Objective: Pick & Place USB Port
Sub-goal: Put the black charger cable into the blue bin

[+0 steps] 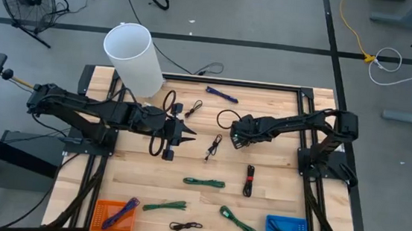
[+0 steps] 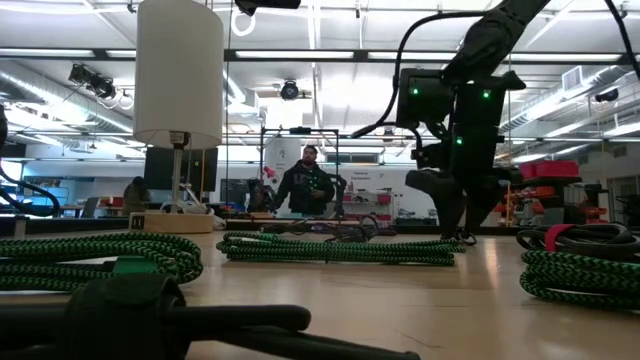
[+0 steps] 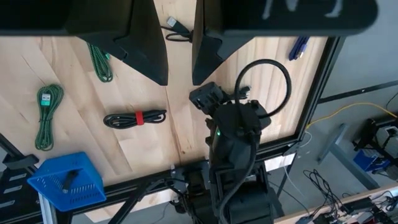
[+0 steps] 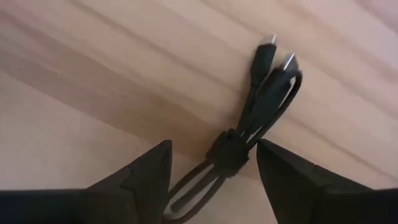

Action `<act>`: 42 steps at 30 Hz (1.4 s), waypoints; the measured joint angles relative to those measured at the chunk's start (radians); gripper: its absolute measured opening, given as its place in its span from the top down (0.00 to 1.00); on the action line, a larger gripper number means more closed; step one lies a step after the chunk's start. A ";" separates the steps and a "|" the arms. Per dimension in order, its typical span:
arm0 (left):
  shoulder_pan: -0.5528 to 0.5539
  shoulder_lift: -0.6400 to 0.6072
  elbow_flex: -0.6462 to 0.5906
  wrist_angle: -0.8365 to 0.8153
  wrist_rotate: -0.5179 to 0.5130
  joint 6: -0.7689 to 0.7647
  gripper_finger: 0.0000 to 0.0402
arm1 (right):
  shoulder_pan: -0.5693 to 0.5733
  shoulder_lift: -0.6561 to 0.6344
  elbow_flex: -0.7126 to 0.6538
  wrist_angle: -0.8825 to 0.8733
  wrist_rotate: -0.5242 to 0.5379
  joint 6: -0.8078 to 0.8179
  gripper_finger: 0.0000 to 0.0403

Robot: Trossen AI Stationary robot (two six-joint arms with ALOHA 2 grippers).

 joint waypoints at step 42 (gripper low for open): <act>0.000 0.000 0.000 -0.020 0.000 -0.005 0.81 | 0.196 -0.481 0.001 -0.295 -0.501 -0.089 0.97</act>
